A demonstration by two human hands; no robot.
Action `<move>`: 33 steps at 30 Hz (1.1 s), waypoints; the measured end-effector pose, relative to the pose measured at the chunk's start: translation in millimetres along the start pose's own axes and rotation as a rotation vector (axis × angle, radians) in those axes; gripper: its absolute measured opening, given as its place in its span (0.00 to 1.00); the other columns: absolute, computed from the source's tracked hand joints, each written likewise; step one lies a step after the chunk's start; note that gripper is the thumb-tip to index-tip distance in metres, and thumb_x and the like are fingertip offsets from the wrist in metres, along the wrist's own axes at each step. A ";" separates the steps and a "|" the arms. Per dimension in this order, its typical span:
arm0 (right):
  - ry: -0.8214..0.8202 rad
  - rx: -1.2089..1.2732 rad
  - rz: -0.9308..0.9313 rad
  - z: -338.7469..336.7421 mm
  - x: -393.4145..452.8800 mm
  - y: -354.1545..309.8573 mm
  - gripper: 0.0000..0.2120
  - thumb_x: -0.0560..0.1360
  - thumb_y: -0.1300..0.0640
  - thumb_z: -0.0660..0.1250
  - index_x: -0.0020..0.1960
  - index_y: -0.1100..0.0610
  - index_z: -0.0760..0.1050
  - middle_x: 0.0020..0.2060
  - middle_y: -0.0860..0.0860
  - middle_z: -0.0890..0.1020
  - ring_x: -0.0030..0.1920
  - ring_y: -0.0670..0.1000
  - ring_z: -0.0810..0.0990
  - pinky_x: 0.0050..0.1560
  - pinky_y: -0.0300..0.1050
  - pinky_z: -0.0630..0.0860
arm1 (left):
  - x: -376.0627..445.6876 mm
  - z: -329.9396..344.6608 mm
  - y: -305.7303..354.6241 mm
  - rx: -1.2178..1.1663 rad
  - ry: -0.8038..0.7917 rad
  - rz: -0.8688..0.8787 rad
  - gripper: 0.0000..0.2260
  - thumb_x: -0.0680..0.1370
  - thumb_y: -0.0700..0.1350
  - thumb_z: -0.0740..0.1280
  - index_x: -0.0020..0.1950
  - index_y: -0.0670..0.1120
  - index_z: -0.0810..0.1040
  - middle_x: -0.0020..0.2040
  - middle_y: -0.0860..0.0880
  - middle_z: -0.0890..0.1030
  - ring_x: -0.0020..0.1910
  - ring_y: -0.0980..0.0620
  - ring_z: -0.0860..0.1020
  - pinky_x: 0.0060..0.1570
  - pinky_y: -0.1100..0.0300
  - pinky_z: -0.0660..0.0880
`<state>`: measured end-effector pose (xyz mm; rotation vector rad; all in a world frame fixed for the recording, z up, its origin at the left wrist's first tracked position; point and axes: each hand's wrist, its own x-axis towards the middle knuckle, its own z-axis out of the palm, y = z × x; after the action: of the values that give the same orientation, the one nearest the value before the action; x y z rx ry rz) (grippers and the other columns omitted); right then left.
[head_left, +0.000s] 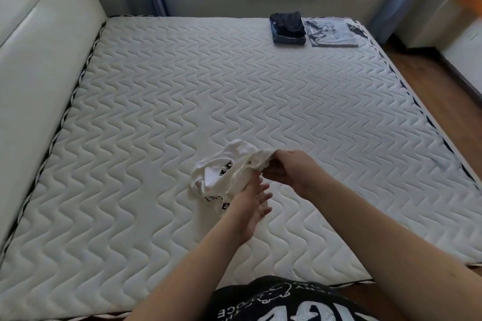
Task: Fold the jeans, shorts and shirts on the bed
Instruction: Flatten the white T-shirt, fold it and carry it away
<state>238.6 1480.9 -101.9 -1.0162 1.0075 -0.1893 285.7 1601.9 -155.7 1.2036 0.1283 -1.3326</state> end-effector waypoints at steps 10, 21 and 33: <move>0.154 -0.458 -0.164 -1.9 8.1 13.3 0.13 0.78 0.59 0.59 0.45 0.62 0.81 0.39 0.54 0.86 0.38 0.49 0.86 0.42 0.46 0.81 | 25.3 -6.3 24.5 -0.146 0.161 0.206 0.09 0.82 0.46 0.64 0.51 0.42 0.79 0.43 0.45 0.82 0.42 0.52 0.79 0.46 0.59 0.76; 0.381 -0.656 -0.443 -42.9 22.8 4.6 0.19 0.83 0.52 0.56 0.44 0.61 0.78 0.34 0.52 0.84 0.34 0.49 0.84 0.43 0.52 0.82 | 27.3 -40.4 62.5 0.199 0.212 0.265 0.10 0.77 0.37 0.62 0.53 0.50 0.71 0.47 0.45 0.79 0.33 0.51 0.82 0.32 0.59 0.79; 0.410 -0.349 -0.449 -101.4 37.9 13.3 0.15 0.83 0.59 0.59 0.42 0.63 0.79 0.36 0.58 0.84 0.39 0.54 0.86 0.40 0.43 0.83 | 41.2 -64.3 51.9 0.041 0.311 0.201 0.01 0.80 0.40 0.67 0.49 0.43 0.78 0.42 0.45 0.79 0.25 0.57 0.77 0.28 0.66 0.76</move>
<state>177.4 1404.4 -149.8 -1.5611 1.1926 -0.6276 374.0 1609.2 -181.7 1.4153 0.1972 -0.9720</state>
